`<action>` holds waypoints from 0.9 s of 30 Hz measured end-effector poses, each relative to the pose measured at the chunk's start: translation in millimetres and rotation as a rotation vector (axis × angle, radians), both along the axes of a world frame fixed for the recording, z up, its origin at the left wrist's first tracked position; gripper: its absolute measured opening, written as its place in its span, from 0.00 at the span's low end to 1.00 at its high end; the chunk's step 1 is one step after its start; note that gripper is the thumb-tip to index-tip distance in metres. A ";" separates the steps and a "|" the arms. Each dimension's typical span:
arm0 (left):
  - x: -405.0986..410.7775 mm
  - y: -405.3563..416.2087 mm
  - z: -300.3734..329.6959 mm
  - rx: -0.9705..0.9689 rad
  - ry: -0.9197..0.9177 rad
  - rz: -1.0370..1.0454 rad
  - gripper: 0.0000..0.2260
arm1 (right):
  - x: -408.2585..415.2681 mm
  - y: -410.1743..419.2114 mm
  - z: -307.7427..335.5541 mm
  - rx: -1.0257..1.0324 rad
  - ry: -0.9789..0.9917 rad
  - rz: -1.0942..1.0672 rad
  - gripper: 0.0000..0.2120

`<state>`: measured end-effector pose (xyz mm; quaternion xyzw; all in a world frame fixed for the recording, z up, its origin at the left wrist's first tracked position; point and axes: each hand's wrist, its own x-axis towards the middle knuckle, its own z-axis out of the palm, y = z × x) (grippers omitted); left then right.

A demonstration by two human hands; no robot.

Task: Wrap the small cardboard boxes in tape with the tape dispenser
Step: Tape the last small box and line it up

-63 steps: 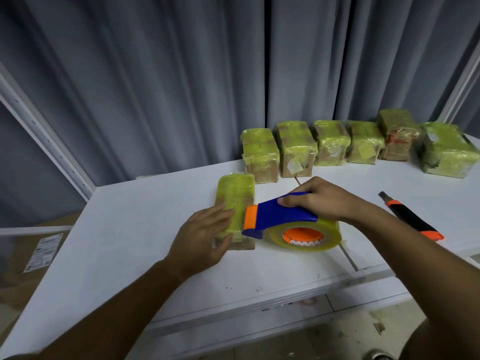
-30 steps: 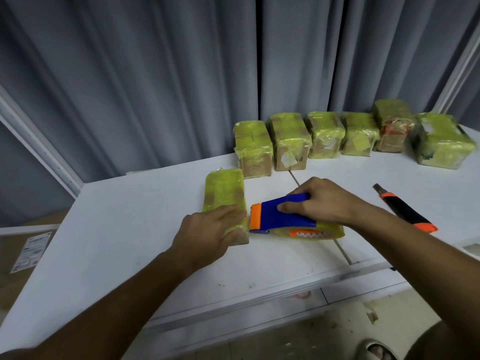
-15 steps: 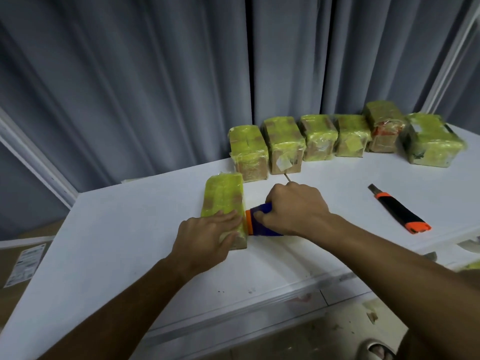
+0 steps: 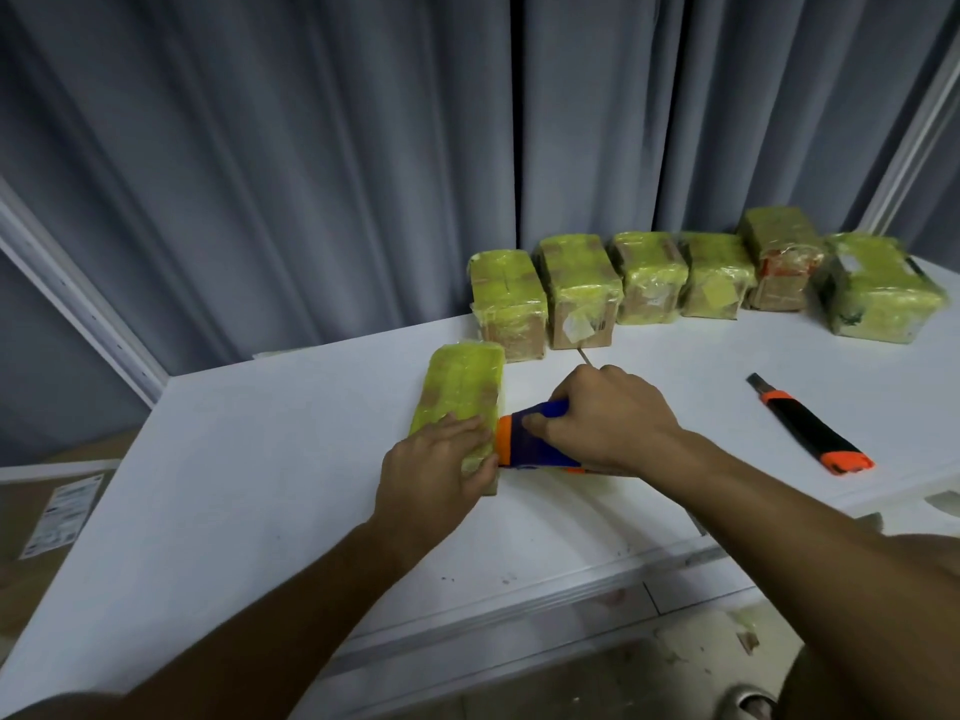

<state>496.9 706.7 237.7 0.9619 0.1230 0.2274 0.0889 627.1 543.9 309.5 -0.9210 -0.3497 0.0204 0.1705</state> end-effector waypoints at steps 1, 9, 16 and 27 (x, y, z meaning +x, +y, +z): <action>0.5 -3.1 -0.6 -0.043 0.011 0.009 0.17 | 0.8 -0.3 0.4 0.001 0.005 0.001 0.19; 2.4 -6.1 -8.9 -0.131 0.178 0.194 0.34 | 4.6 3.4 6.9 0.052 0.023 0.006 0.20; 0.7 12.7 -7.8 -0.030 0.335 0.139 0.36 | 6.1 5.3 10.0 0.038 0.039 0.014 0.20; -11.1 46.3 12.6 0.012 0.298 0.161 0.30 | 14.7 -19.2 27.0 0.071 0.291 0.017 0.21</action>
